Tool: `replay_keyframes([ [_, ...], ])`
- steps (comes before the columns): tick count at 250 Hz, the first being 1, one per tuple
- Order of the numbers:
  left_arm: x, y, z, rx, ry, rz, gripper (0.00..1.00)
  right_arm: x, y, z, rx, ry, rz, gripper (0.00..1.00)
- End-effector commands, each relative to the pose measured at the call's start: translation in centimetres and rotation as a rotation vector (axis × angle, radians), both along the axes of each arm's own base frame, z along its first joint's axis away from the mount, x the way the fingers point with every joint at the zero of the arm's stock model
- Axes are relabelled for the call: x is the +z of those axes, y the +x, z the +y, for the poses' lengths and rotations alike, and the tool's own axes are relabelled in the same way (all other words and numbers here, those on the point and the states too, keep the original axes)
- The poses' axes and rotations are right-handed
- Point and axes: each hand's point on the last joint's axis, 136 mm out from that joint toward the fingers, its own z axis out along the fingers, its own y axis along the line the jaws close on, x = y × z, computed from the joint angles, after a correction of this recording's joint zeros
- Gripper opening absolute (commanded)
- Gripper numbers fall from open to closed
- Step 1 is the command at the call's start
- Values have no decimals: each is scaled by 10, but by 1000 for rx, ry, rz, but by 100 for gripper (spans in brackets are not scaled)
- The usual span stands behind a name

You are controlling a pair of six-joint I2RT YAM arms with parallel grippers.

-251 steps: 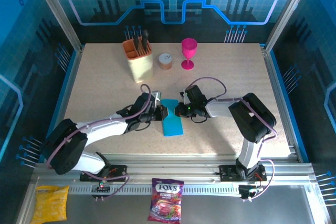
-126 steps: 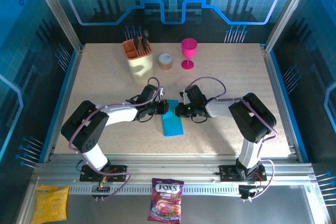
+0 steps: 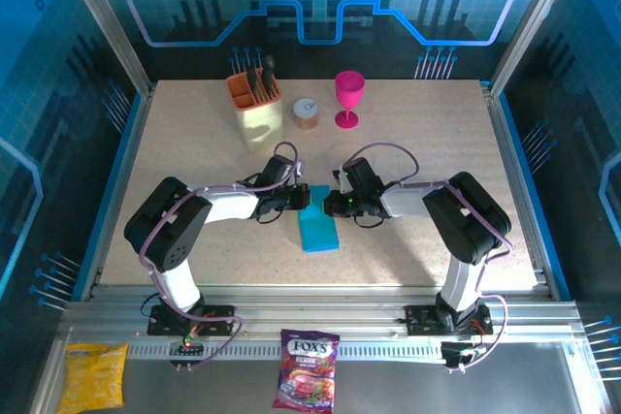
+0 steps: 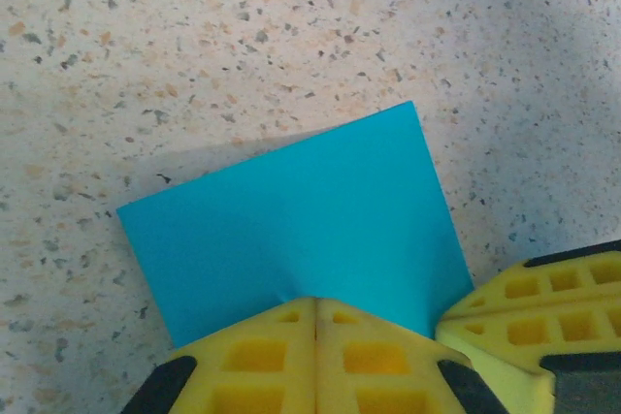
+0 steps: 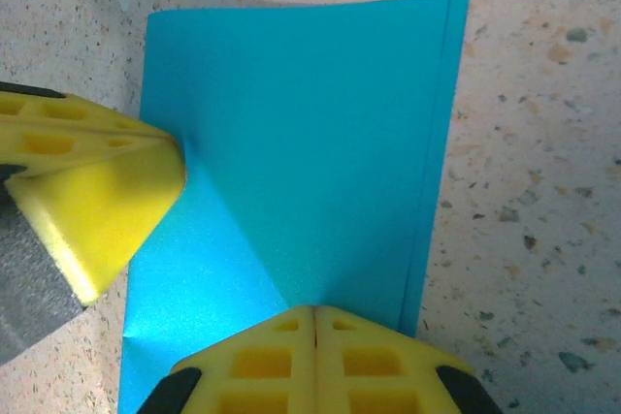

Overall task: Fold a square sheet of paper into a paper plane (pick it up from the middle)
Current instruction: Hold the square sheet of paper at the center of the table.

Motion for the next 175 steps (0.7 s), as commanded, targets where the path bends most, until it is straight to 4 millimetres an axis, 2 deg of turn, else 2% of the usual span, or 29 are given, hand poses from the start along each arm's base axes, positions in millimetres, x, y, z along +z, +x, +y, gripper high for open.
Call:
replay_keyframes([
  [1, -3, 7, 4, -2, 19, -23, 6, -47, -44, -32, -15, -143, 198, 0],
  [79, -20, 3, 6, -8, 32, 6, 1, -34, -40, -25, -11, -116, 180, 0],
  [130, -27, -1, 8, -14, 44, 20, 0, -10, -29, -18, -5, -92, 138, 0],
  [175, -30, -4, 9, -19, 49, 31, 0, 18, -24, -11, -1, -51, 86, 0],
])
